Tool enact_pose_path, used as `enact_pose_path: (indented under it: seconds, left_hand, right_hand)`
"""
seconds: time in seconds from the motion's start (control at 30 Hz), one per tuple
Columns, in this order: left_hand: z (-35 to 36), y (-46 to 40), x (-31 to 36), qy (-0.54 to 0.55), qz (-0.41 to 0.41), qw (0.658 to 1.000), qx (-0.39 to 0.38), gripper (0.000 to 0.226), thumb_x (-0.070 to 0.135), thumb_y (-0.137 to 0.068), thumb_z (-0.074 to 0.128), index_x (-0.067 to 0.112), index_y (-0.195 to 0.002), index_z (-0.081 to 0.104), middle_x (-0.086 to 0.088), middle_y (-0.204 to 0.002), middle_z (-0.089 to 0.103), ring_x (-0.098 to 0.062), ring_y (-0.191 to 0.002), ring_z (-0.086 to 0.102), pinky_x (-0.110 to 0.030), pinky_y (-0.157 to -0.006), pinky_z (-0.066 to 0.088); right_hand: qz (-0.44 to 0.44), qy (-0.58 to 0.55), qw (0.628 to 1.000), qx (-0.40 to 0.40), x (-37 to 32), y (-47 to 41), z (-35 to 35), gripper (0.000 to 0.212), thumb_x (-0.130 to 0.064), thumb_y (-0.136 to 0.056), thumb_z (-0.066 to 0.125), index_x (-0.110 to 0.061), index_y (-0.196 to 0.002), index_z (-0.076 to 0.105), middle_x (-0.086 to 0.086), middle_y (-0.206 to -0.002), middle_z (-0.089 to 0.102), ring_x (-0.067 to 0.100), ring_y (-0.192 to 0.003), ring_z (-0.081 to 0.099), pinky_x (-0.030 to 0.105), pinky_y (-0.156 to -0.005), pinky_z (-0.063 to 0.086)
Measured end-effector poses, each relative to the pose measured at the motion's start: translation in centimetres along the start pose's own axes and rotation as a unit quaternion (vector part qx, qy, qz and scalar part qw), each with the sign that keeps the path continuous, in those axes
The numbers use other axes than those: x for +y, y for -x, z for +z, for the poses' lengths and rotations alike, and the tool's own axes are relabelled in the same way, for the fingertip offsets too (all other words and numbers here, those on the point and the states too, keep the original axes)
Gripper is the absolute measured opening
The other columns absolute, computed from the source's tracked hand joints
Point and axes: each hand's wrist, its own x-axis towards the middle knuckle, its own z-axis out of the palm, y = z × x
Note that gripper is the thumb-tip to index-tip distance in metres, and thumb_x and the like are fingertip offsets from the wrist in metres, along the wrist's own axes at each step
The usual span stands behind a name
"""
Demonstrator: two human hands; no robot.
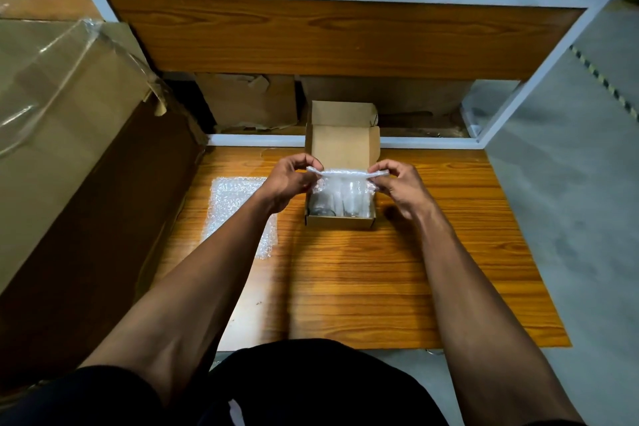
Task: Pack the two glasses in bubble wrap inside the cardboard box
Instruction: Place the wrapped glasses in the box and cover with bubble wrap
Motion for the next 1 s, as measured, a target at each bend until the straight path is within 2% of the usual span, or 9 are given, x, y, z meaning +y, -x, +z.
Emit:
enact_pose_path:
  seconds: [0.17, 0.33, 0.43, 0.53, 0.63, 0.73, 0.8, 0.83, 1.0]
  left_hand:
    - [-0.4, -1.2, -0.5, 0.018, -0.017, 1.000, -0.009, 0.030, -0.011, -0.099, 0.057, 0.010, -0.093, 0.077, -0.006, -0.107, 0.071, -0.018, -0.096, 0.062, -0.028, -0.078, 0.056]
    - [-0.3, -1.6, -0.2, 0.016, 0.001, 0.999, -0.028, 0.019, -0.003, -0.102, 0.059, 0.008, -0.101, 0.074, -0.001, -0.088, 0.068, -0.010, -0.073, 0.055, -0.026, -0.071, 0.054]
    - [-0.4, -2.0, -0.3, 0.028, 0.003, 0.999, -0.033, 0.019, 0.000, -0.103, 0.060, 0.011, -0.100, 0.076, -0.007, -0.101, 0.069, -0.019, -0.083, 0.056, -0.034, -0.078, 0.056]
    - [0.0, -2.4, -0.2, 0.023, 0.009, 1.000, -0.018, 0.025, -0.003, -0.102, 0.059, 0.014, -0.094, 0.077, -0.003, -0.105, 0.073, -0.019, -0.092, 0.057, -0.031, -0.078, 0.053]
    - [0.2, -2.7, 0.2, 0.046, 0.003, 0.999, -0.002, 0.026, -0.004, -0.105, 0.053, 0.005, -0.094, 0.075, -0.004, -0.104, 0.075, -0.017, -0.096, 0.065, -0.027, -0.078, 0.058]
    - [-0.1, -3.0, 0.0, 0.068, 0.000, 0.998, -0.007, 0.022, 0.003, -0.106, 0.055, -0.001, -0.099, 0.075, 0.000, -0.095, 0.076, -0.016, -0.086, 0.060, -0.024, -0.076, 0.057]
    - [-0.2, -3.3, -0.4, 0.077, 0.001, 0.997, -0.006, 0.012, 0.001, -0.102, 0.063, -0.001, -0.099, 0.075, -0.005, -0.098, 0.076, -0.018, -0.088, 0.063, -0.022, -0.077, 0.059]
    - [-0.2, -3.4, -0.6, 0.071, 0.000, 0.997, 0.000, 0.007, -0.001, -0.098, 0.068, 0.000, -0.100, 0.075, -0.006, -0.101, 0.075, -0.019, -0.093, 0.066, -0.023, -0.078, 0.059]
    - [-0.9, -4.1, -2.1, -0.008, 0.008, 0.999, 0.030, 0.029, -0.001, -0.087, 0.081, 0.021, -0.106, 0.076, -0.012, -0.123, 0.062, -0.024, -0.105, 0.065, -0.040, -0.090, 0.063]
  right_hand:
    - [0.031, -0.024, 0.999, -0.029, 0.3, -1.1, -0.6, 0.019, 0.006, -0.100, 0.056, -0.007, -0.101, 0.071, 0.016, -0.125, 0.063, 0.026, -0.103, 0.069, 0.047, -0.099, 0.057]
    - [0.046, -0.036, 0.997, -0.057, 0.8, -2.2, -1.0, 0.019, 0.001, -0.103, 0.053, -0.009, -0.101, 0.068, 0.018, -0.130, 0.062, 0.029, -0.116, 0.064, 0.039, -0.098, 0.058]
    - [0.064, -0.103, 0.990, -0.066, 1.0, -2.8, -0.9, 0.022, 0.004, -0.104, 0.048, -0.007, -0.099, 0.066, 0.021, -0.132, 0.058, 0.028, -0.121, 0.063, 0.039, -0.103, 0.056]
    - [0.062, -0.147, 0.985, -0.061, 1.2, -3.4, -0.8, 0.025, 0.007, -0.105, 0.044, -0.002, -0.095, 0.065, 0.025, -0.129, 0.056, 0.032, -0.121, 0.064, 0.040, -0.103, 0.057]
    - [0.054, -0.169, 0.982, -0.069, 1.4, -3.8, -1.0, 0.025, 0.003, -0.105, 0.046, -0.001, -0.094, 0.067, 0.025, -0.125, 0.055, 0.033, -0.122, 0.061, 0.043, -0.107, 0.055]
    - [0.053, -0.228, 0.968, -0.086, 1.4, -3.9, -1.4, 0.015, -0.003, -0.102, 0.057, -0.003, -0.092, 0.069, 0.016, -0.115, 0.062, 0.027, -0.115, 0.065, 0.041, -0.104, 0.056]
    - [0.053, -0.191, 0.976, -0.090, 1.3, -4.1, -1.4, 0.007, -0.006, -0.097, 0.068, -0.001, -0.102, 0.068, 0.012, -0.111, 0.066, 0.023, -0.107, 0.069, 0.037, -0.099, 0.059]
    - [0.053, -0.154, 0.983, -0.088, 1.2, -4.2, -1.3, 0.015, -0.005, -0.094, 0.072, -0.002, -0.107, 0.065, 0.011, -0.109, 0.067, 0.022, -0.104, 0.070, 0.037, -0.098, 0.060]
    - [0.029, -0.034, 0.997, -0.067, 1.5, -4.7, -0.4, 0.038, 0.001, -0.088, 0.077, -0.013, -0.121, 0.065, 0.009, -0.120, 0.065, 0.025, -0.109, 0.068, 0.038, -0.090, 0.062]
